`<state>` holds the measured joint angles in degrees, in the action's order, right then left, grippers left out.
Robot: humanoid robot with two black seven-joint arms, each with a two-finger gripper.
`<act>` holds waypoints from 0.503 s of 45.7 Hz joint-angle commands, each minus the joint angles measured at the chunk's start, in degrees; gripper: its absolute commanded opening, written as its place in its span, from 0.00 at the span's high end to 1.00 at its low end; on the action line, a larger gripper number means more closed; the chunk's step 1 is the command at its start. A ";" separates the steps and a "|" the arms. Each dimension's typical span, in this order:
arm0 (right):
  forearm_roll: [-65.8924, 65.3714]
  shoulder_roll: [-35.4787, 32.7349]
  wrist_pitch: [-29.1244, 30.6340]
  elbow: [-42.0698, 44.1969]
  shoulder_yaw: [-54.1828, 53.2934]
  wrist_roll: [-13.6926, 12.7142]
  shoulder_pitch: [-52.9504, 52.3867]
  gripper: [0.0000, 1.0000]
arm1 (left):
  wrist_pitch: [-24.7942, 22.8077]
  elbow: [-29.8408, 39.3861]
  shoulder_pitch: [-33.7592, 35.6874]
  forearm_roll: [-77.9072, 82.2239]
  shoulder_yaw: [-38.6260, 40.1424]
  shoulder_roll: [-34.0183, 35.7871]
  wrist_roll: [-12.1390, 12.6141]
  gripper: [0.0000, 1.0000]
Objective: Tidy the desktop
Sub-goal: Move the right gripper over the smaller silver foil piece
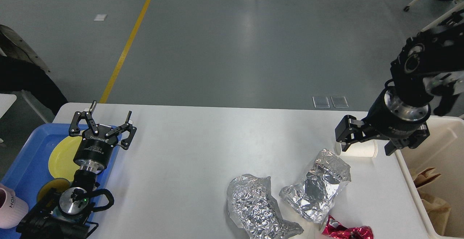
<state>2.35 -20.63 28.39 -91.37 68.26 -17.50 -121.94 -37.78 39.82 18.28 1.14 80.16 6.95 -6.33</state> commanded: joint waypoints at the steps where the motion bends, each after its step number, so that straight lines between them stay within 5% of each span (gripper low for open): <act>1: 0.11 1.38 -5.53 5.05 -0.58 -0.16 12.67 0.05 | -0.02 -0.01 0.00 0.00 0.08 0.00 0.00 0.03; 11: 2.31 7.45 -12.65 14.63 -2.16 -0.16 28.58 0.06 | -0.02 -0.01 0.00 0.00 0.08 0.00 0.09 0.03; 23: 5.21 11.05 -13.18 27.20 -4.71 -0.16 40.19 0.06 | -0.10 -0.01 0.00 0.00 0.08 -0.09 0.09 0.03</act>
<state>6.65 -10.27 15.48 -68.77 64.32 -17.66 -85.75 -37.78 39.82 18.28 1.14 80.25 6.94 -6.32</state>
